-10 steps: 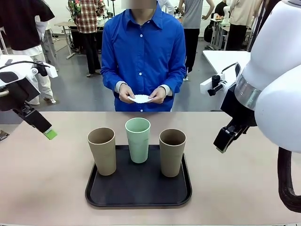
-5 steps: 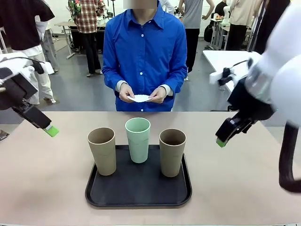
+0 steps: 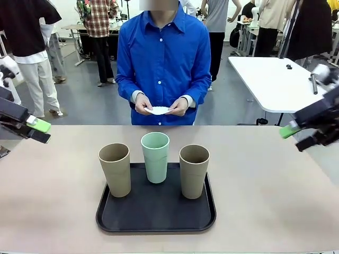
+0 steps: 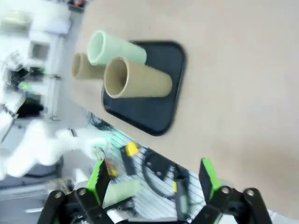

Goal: Place coasters on the table and set cups on them.
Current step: Pick up one Reusable plastic cup and place it on a coaster set by the human.

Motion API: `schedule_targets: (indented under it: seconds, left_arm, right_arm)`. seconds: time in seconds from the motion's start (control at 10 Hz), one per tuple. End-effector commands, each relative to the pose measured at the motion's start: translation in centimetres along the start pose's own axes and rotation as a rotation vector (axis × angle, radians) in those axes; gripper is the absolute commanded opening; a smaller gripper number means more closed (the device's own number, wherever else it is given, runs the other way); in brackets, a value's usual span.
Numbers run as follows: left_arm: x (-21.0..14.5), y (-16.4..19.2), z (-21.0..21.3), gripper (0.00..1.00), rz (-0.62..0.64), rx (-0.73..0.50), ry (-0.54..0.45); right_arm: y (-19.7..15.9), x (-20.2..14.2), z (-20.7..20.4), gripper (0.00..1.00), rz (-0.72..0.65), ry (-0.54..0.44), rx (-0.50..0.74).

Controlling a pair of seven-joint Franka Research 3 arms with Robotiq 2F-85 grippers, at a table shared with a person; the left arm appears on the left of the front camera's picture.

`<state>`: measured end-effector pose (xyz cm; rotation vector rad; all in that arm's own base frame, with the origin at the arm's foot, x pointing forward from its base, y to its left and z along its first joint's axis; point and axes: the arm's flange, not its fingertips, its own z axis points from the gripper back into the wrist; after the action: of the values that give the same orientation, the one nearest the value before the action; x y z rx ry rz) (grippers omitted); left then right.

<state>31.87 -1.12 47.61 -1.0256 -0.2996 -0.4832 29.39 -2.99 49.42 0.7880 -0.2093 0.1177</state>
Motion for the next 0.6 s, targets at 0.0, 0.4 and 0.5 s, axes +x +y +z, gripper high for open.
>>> schedule_targets:
  seconds: [0.0,0.4,0.5]
  left_arm:
    - [-0.5,5.0,1.2,1.00,0.148,-0.052,-0.045]
    - [-4.7,10.1,6.5,1.00,0.307,-0.053,-0.136]
    - [-5.8,10.6,7.8,1.00,0.330,-0.041,-0.155]
  right_arm:
    - [-6.1,-3.6,-3.9,1.00,-0.157,-0.047,0.122]
    - [-10.3,-4.9,-2.1,1.00,-0.215,-0.103,0.195]
    - [-10.9,-5.4,-1.5,1.00,-0.227,-0.110,0.215]
